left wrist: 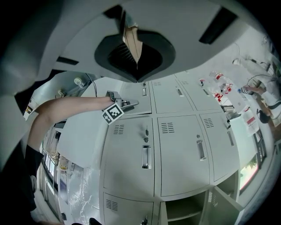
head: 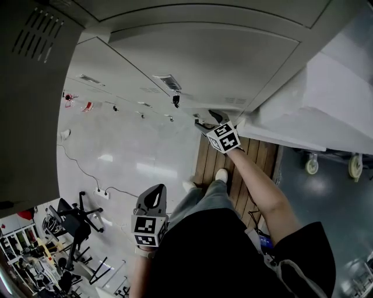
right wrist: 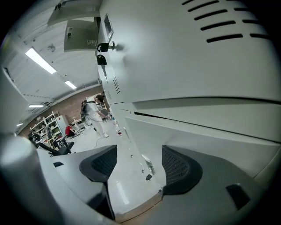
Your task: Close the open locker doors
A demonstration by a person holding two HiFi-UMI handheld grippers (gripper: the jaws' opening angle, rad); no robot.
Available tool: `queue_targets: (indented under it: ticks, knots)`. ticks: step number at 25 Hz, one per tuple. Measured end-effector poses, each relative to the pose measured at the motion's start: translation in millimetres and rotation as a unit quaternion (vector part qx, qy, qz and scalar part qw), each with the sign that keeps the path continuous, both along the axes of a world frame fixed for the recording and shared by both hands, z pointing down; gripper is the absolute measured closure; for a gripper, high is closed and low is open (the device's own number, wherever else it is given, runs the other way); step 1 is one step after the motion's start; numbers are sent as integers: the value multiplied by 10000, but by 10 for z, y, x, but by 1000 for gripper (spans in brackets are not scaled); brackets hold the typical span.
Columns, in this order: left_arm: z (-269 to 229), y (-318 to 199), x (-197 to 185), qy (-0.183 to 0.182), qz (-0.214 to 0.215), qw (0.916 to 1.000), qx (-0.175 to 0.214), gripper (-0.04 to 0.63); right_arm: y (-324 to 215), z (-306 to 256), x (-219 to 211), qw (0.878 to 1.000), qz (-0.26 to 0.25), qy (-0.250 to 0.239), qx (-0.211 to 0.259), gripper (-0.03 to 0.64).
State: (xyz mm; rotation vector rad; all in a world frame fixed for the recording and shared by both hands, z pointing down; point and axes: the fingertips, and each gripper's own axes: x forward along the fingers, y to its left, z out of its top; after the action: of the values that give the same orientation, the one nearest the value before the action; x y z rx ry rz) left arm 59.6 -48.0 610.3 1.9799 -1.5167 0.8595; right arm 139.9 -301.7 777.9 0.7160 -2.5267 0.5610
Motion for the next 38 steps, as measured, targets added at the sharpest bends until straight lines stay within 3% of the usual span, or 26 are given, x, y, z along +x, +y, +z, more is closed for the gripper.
queue_targets:
  ticks: [11,16,23,29,34,38]
  knots:
    - [27,45,22,13,50,10000,-37,575,-161,140,68,9995,71,318,-15,270]
    - [27,97,-8,28,-17,10000,-56,575,-119,118,102,9995,196,240,-86,270]
    - [3,68,25,74,227,9997,47,576,70,-51,103,9997,236,48,-61,275]
    - [-88,22,15,111,313,9992,207,577,383,-370,171,9989,405,-243,-5,380]
    - [-159,23,90,363,578,9971,331,577,675,-762,288,9966,595,-519,225,480]
    - [-325,-91,104,480,753,9932,751,577,943,-1141,390,9927,833,-783,371,538]
